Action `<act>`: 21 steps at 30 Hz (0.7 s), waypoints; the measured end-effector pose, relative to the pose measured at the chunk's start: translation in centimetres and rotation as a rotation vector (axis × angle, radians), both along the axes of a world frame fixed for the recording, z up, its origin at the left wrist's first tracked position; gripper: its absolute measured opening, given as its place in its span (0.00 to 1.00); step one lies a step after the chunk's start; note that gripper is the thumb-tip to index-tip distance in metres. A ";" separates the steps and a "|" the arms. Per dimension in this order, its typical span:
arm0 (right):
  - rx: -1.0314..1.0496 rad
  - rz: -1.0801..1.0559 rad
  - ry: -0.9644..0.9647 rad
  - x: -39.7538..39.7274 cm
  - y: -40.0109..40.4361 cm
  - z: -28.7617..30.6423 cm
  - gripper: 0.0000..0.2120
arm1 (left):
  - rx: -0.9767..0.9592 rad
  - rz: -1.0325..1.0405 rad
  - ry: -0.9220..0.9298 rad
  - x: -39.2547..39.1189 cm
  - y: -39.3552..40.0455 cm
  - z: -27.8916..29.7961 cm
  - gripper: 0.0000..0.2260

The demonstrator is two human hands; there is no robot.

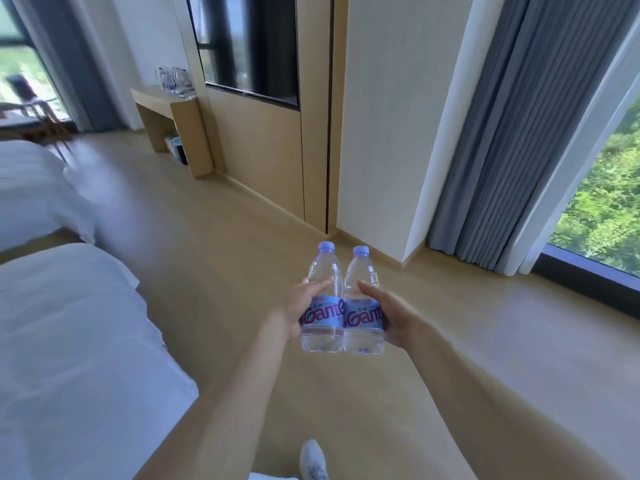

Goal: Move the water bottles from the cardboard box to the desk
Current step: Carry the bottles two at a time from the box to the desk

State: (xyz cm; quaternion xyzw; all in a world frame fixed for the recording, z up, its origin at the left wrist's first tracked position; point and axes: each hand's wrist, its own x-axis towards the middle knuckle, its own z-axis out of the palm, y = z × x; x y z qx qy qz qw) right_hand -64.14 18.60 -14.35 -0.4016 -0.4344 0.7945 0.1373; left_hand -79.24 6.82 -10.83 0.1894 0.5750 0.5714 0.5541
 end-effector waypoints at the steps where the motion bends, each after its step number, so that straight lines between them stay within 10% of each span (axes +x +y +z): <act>1: 0.003 0.009 -0.008 -1.4 1.3 -0.2 0.30 | 0.002 0.016 -0.005 -1.2 1.2 -0.4 0.23; 21: 0.042 0.251 -0.025 -33.9 22.8 2.8 0.20 | -0.042 0.306 -0.027 -32.0 19.7 -0.2 0.20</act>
